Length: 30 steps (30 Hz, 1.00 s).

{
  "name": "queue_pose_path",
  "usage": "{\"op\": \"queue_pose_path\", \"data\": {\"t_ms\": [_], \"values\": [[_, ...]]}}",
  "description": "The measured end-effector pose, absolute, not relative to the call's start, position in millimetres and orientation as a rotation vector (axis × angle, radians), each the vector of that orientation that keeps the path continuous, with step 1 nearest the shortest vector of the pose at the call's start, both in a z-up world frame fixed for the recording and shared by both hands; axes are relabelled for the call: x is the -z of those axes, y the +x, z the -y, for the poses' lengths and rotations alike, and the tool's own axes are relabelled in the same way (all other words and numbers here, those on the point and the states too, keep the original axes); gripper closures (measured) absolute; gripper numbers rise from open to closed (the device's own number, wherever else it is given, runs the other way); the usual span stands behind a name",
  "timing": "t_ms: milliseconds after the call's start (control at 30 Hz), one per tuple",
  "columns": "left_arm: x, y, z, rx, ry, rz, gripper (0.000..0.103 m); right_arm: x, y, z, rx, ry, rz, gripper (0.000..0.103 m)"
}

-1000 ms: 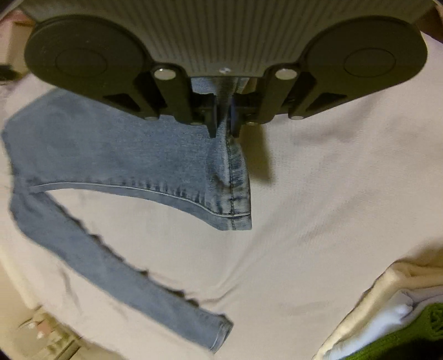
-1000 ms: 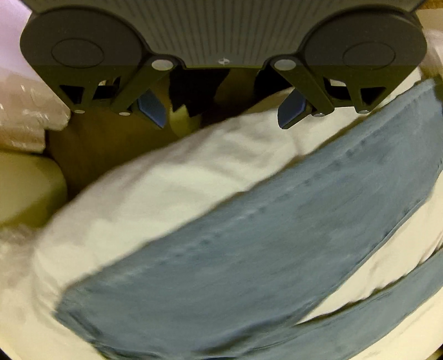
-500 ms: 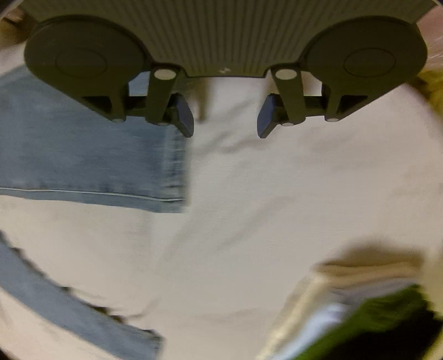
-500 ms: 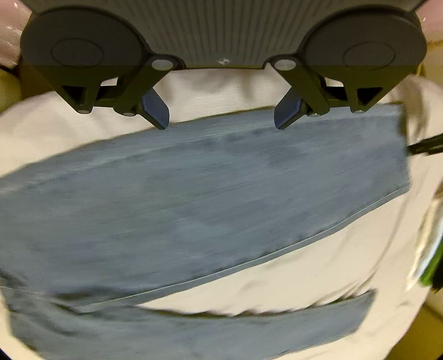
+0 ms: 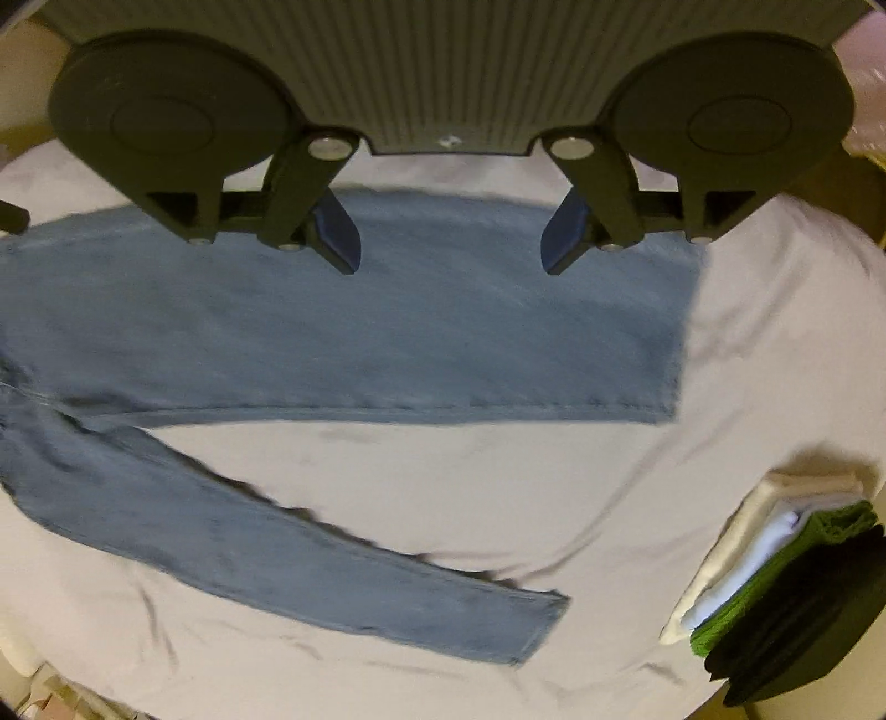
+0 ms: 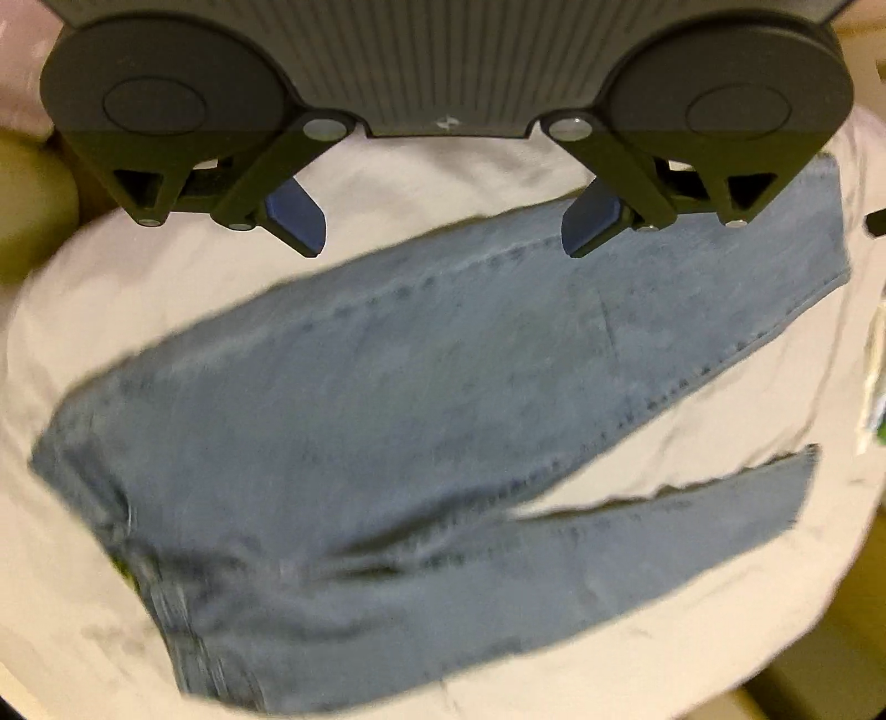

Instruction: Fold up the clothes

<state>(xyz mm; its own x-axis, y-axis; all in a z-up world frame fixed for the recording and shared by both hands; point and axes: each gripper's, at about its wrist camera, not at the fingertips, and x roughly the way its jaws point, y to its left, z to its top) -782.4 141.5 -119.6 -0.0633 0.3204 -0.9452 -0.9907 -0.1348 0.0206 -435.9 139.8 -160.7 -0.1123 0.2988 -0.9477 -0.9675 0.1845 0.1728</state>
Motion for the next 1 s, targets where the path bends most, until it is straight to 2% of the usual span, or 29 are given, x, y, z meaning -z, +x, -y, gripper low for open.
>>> {"op": "queue_pose_path", "data": {"t_ms": [67, 133, 300, 567, 700, 1000], "values": [[112, -750, -119, -1.503, -1.032, -0.917, 0.023, 147, -419, -133, -1.339, -0.795, -1.117, 0.008], [102, -722, -96, -1.52, -1.029, -0.898, 0.022, 134, -404, -122, -1.375, -0.816, -1.059, 0.005], [70, -671, -52, -1.535, -0.996, -0.826, 0.009, 105, -368, -93, -1.427, -0.838, -0.958, 0.003], [22, -636, -12, -1.584, -0.882, -0.751, 0.001, 65, -346, -54, -1.445, -0.825, -0.833, 0.001], [6, -620, -4, -1.592, -0.859, -0.743, 0.001, 51, -338, -36, -1.443, -0.827, -0.801, 0.001], [-14, -596, 10, -1.556, -0.791, -0.749, 0.001, 40, -306, -9, -1.437, -0.706, -0.922, 0.001]]}}
